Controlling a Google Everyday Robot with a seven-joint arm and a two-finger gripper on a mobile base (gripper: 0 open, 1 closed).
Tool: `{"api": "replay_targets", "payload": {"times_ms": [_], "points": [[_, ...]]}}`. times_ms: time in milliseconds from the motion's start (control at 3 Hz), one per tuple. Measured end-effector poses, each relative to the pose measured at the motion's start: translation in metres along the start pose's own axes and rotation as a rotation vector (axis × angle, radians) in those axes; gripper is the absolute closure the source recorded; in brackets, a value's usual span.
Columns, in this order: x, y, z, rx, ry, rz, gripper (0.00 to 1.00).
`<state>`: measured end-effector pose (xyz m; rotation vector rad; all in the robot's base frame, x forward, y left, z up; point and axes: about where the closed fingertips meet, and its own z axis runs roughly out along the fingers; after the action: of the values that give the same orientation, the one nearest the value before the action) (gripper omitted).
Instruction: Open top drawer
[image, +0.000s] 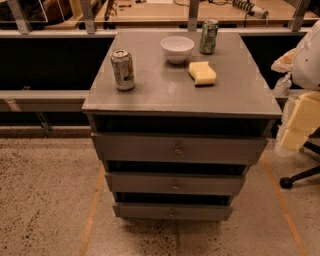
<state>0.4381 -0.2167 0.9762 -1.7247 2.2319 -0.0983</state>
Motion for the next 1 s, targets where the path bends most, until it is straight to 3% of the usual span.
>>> {"api": "replay_targets", "payload": {"times_ms": [333,667,1000], "points": [[0.0,0.0,0.001,-0.001,-0.002,0.0,0.0],[0.004,-0.001,0.033,-0.03,-0.043,0.009,0.0],[0.006,0.0,0.093,-0.088,-0.061,-0.015,0.0]]}}
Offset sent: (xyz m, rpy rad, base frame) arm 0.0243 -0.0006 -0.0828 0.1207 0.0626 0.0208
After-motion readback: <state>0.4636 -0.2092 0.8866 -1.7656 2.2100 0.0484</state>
